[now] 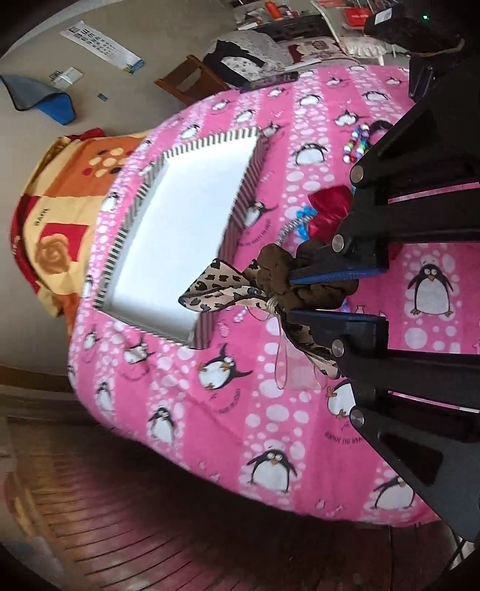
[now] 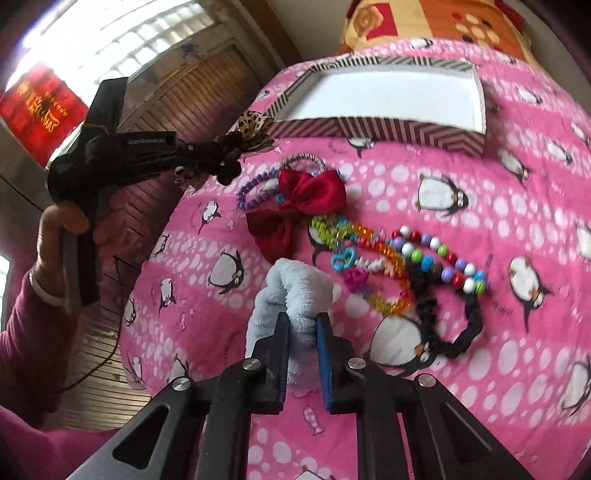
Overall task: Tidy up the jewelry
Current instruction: 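Carry the leopard bow to the tray rim with the left tool while the right tool drops the scrunchie inside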
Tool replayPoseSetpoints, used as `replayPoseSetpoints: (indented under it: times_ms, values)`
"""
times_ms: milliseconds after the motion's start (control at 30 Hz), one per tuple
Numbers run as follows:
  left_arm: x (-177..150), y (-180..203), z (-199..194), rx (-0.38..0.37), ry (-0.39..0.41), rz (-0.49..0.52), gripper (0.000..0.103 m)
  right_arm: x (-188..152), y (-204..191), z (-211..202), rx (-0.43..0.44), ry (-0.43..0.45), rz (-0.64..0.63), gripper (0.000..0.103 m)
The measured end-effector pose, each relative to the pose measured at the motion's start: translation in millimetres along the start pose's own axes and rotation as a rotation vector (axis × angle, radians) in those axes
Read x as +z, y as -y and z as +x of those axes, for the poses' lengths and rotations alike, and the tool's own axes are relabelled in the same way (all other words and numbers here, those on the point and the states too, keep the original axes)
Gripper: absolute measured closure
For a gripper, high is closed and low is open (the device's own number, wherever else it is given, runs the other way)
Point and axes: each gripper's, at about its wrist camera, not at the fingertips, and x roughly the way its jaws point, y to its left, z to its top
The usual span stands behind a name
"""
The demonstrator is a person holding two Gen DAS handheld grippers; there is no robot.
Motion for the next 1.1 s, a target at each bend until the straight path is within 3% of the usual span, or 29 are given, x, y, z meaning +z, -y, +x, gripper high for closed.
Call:
replayPoseSetpoints:
  times_ms: [300,567,900,1100]
  values:
    - [23.0,15.2,-29.7,0.016,0.087,0.028,0.090,34.6,8.9,-30.4,0.023,0.097,-0.002,0.090]
    - [56.2,26.7,-4.3,0.032,0.083,0.055,0.090,102.7,29.1,-32.5,-0.010,0.188,0.057,0.090]
    - [101.8,16.0,69.0,0.044,0.012,0.030,0.090,198.1,46.4,30.6,-0.045,0.220,0.172,0.090]
    - [105.2,2.6,114.1,0.081,-0.066,0.023,0.090,223.1,64.1,83.0,-0.037,0.196,0.261,0.090]
